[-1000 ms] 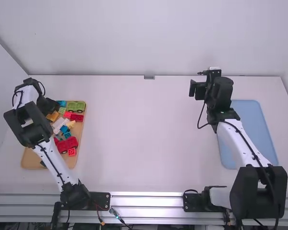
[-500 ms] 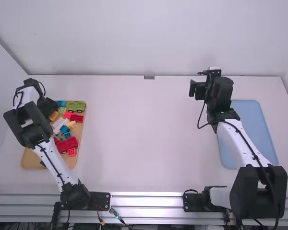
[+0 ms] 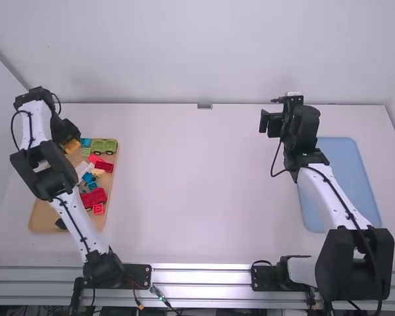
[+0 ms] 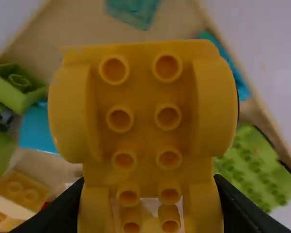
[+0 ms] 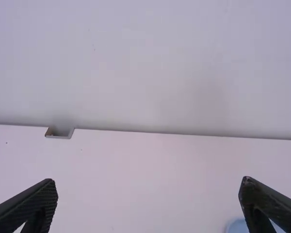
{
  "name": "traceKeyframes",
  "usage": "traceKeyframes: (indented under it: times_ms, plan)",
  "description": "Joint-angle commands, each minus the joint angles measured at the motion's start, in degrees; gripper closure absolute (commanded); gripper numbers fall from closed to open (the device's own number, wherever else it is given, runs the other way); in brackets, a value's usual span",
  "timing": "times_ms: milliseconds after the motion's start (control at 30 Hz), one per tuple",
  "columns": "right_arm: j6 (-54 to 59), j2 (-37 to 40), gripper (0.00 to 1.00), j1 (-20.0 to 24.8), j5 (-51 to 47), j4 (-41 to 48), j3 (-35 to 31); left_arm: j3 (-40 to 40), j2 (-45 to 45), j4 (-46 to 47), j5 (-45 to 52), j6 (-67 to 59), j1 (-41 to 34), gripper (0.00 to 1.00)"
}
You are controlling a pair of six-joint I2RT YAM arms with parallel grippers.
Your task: Assemble lego blocks to make yellow taxi
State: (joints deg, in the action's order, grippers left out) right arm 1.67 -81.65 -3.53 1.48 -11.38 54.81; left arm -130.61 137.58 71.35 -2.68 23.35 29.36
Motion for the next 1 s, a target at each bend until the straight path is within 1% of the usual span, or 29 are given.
traceKeyframes:
  times_ms: [0, 33, 67, 100, 133, 200, 233, 267, 333, 367, 467, 500, 533, 600, 633, 700, 767, 833, 967]
  plan:
    - [-0.4, -0.5, 0.01, -0.3, 0.2, 0.0, 2.6, -0.8, -2.4, 0.6, -0.2, -2.7, -4.4, 0.91]
    - [-0.4, -0.5, 0.01, -0.3, 0.1, 0.1, 2.6, -0.4, -3.0, 0.4, -0.5, -2.6, -5.4, 0.91]
    - [-0.4, -0.5, 0.01, -0.3, 0.2, 0.2, 2.6, 0.9, -4.8, 0.0, -2.1, -2.6, -8.0, 0.92]
    - [-0.4, -0.5, 0.01, -0.3, 0.1, 0.2, 2.6, 1.0, -5.1, -0.1, -2.4, -2.4, -8.3, 0.94]
    - [-0.4, -0.5, 0.01, -0.3, 0.2, 0.3, 2.6, 3.3, -7.7, -1.1, -5.0, -2.2, -11.4, 0.93]
    - [-0.2, -0.5, 0.01, -0.3, 0.2, 1.0, 2.6, 6.9, -11.4, -2.6, -7.4, -3.1, -15.3, 0.93]
    - [-0.2, -0.5, 0.01, -0.3, 0.1, 1.3, 2.6, 9.5, -13.7, -4.0, -7.3, -6.4, -18.1, 0.93]
    - [-0.2, -0.5, 0.01, -0.3, 0.1, 1.4, 2.6, 10.7, -14.9, -4.7, -7.3, -7.6, -19.3, 0.93]
    - [-0.2, -0.5, 0.01, -0.3, 0.0, 2.4, 2.6, 16.7, -19.9, -8.4, -6.0, -15.4, -25.8, 0.93]
    - [-0.2, -0.5, 0.01, -0.3, 0.0, 2.4, 2.6, 17.9, -20.7, -9.2, -5.3, -16.9, -27.0, 0.93]
    - [-0.2, -0.5, 0.01, -0.2, 0.0, 3.0, 2.6, 25.0, -25.0, -12.7, -0.3, -30.7, -35.2, 0.93]
    - [-0.2, -0.4, 0.01, -0.2, 0.0, 3.1, 2.6, 26.6, -25.6, -12.8, 0.5, -34.6, -37.3, 0.93]
    - [-0.2, -0.4, 0.01, -0.2, -0.1, 3.2, 2.6, 28.1, -26.0, -13.0, 0.8, -38.3, -39.4, 0.98]
    - [-0.2, -0.3, 0.01, -0.2, 0.0, 3.3, 2.6, 31.6, -26.2, -14.1, 0.7, -45.7, -44.7, 0.98]
    - [-0.2, -0.3, 0.01, -0.2, -0.1, 3.3, 2.6, 32.1, -26.2, -14.1, 0.7, -46.8, -45.4, 0.98]
    - [-0.2, -0.3, 0.01, -0.2, 0.0, 3.3, 2.6, 36.2, -26.2, -15.0, 0.7, -54.6, -51.0, 0.98]
    - [-0.2, -0.3, 0.01, -0.2, 0.0, 3.3, 2.6, 39.1, -26.2, -16.3, 0.7, -60.5, -54.2, 0.98]
    - [-0.2, -0.3, 0.01, -0.3, 0.0, 3.3, 2.6, 43.8, -26.2, -18.6, 0.7, -68.0, -57.8, 0.98]
    - [-0.2, -0.3, 0.01, -0.2, 0.0, 3.3, 2.6, 51.5, -26.2, -22.5, 0.0, -76.0, -62.2, 0.98]
